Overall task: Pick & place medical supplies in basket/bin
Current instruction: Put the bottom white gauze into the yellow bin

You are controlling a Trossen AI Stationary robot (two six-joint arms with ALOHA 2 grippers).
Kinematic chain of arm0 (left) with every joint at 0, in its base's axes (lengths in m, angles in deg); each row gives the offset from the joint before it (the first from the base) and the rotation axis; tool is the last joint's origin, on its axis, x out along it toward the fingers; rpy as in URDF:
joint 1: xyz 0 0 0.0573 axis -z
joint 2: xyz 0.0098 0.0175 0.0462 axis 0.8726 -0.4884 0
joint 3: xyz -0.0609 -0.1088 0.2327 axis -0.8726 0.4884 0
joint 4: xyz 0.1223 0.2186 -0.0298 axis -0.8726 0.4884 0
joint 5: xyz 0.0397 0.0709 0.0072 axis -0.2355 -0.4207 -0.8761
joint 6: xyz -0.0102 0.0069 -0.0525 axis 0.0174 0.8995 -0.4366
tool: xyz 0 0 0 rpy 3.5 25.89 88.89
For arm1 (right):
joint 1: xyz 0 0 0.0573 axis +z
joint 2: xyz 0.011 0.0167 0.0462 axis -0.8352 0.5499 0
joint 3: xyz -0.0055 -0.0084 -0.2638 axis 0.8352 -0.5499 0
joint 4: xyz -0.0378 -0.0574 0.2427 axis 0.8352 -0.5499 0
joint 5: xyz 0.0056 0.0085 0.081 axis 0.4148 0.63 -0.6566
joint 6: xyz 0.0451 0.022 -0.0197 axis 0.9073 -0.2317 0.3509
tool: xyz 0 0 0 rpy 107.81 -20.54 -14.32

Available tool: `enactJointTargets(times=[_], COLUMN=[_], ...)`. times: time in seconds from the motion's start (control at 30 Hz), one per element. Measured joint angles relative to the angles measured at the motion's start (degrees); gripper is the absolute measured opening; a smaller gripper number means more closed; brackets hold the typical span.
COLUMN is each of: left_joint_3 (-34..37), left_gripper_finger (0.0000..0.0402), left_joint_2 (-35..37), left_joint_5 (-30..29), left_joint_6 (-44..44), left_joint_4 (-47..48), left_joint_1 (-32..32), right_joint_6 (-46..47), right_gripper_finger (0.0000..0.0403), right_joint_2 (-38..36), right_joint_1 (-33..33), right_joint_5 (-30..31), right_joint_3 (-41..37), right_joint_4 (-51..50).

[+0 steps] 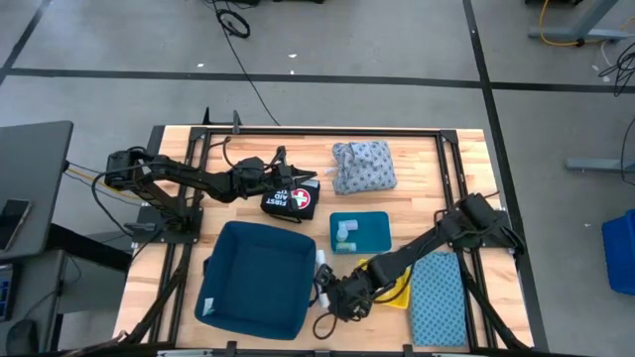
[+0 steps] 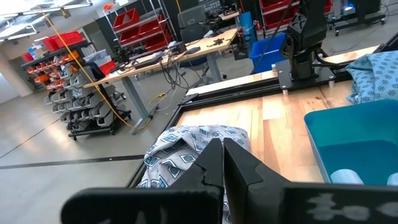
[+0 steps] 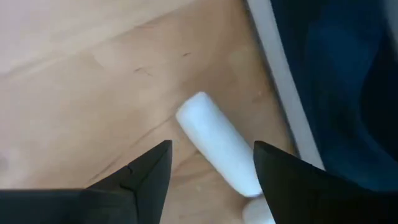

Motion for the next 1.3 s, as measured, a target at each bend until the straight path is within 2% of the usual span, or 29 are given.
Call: enactJointTargets(times=[0.13,0.83,1.0,1.23,1.3], left_joint_3=[0.0,0.04,0.04,0.04,0.04], left_gripper_finger=[0.0,0.0,0.0,0.0,0.0], left_joint_2=[0.0,0.0,0.0,0.0,0.0], left_joint_5=[-0.01,-0.02,-0.02,-0.02,-0.02], left_joint_6=[-0.02,0.43,0.37,0.15,-0.02], left_joint_4=[-0.08,-1.57,-1.37,-1.24,-1.22], left_joint_1=[0.0,0.02,0.0,0.04,0.04], right_joint_6=[-1.89,-5.47,-4.52,-2.5,-2.64], right_gripper_finger=[0.0236,0.0227,0.0165,0.0021,0.001], right_joint_2=[1.04,4.82,4.82,4.91,4.91], right_joint_1=[-0.39,-2.59,-2.5,-2.03,-1.77], right_joint_5=[-2.74,-7.09,-6.44,-5.59,-5.44], right_joint_3=[0.87,0.91,0.91,0.91,0.91], right_joint_4=[0.41,3.27,2.6,1.68,1.67])
